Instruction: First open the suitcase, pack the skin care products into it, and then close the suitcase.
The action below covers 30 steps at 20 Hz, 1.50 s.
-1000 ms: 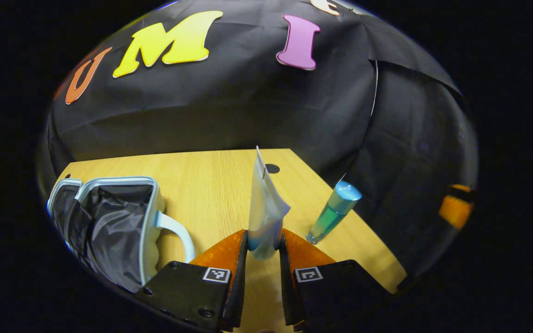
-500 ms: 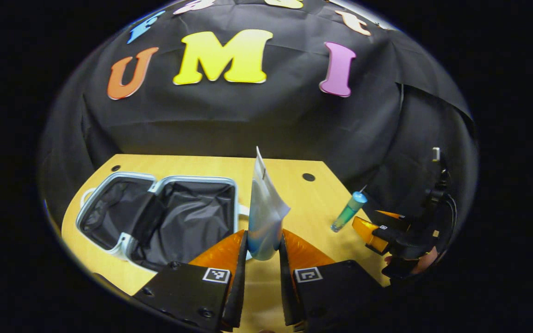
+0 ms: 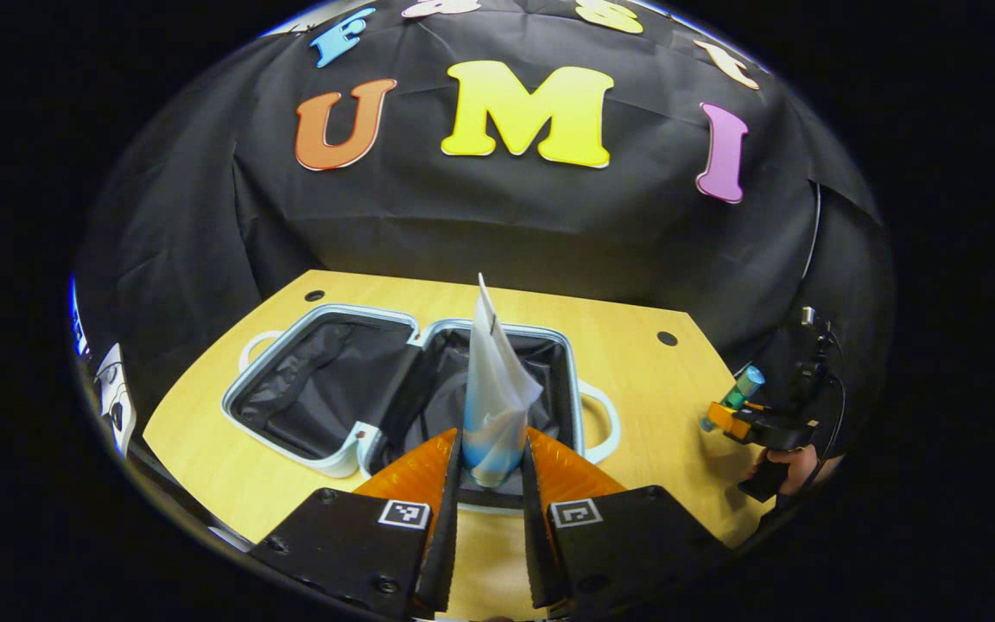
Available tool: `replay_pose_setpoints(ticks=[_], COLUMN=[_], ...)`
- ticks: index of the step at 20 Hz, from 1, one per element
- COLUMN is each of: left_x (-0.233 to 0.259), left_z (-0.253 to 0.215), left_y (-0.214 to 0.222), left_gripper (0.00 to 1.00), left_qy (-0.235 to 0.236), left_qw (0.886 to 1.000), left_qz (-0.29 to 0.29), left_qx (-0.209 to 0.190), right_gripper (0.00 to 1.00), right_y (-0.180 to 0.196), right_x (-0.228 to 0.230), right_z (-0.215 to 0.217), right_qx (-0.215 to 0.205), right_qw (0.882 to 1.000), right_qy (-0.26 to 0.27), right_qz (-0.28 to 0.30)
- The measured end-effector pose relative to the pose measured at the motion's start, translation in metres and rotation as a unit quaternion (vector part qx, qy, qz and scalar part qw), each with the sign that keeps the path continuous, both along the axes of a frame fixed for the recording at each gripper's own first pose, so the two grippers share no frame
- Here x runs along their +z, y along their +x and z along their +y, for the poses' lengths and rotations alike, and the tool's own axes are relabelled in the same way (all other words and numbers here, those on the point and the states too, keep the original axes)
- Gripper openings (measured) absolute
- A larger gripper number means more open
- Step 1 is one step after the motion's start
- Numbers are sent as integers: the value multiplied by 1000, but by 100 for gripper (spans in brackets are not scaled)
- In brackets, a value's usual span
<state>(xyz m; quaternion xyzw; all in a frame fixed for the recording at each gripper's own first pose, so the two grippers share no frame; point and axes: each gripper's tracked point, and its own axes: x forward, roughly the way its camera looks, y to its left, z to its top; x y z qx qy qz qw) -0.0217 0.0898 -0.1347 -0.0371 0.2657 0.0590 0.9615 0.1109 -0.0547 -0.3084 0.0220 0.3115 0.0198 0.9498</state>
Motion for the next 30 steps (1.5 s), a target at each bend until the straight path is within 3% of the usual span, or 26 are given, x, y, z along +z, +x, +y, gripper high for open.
replay_pose_setpoints(ticks=[1, 4, 7, 10, 14, 21, 24, 26, 27, 28, 30], left_x=[1, -8, -36, -69, -116, -174, -183, -189, -190, -187, -185], left_z=[7, 14, 8, 17, 32, 37, 37, 40, 38, 38, 41], left_y=[3, 21, 41, 64, 79, 79, 84, 85, 84, 85, 82], left_gripper=[36, 36, 36, 36, 37, 37, 37, 37, 45, 39, 41], left_qy=[-1, -13, -64, -84, -80, -102, -103, -108, -114, -114, -116], left_qw=[1000, 999, 989, 974, 940, 870, 852, 844, 843, 845, 847], left_qz=[0, 23, 92, 167, 293, 454, 490, 507, 507, 504, 502], left_qx=[1, -39, -96, -131, -157, -166, -154, -137, -137, -136, -127], right_gripper=[38, 37, 35, 35, 35, 33, 35, 35, 35, 35, 35], right_y=[-2, -8, -25, -53, -94, -145, -155, -158, -159, -158, -157], right_x=[2, 6, 37, 80, 117, 149, 155, 154, 154, 156, 157], right_z=[1, 4, 16, 28, 36, 50, 52, 52, 51, 51, 51], right_qx=[3, 9, 21, 47, 58, 42, 42, 41, 39, 36, 35], right_qw=[1000, 1000, 999, 996, 991, 978, 979, 980, 980, 980, 980], right_qy=[-2, -9, 30, 66, 113, 200, 197, 194, 193, 194, 194], right_qz=[5, 24, 30, 28, 28, 34, 31, 31, 32, 30, 29])
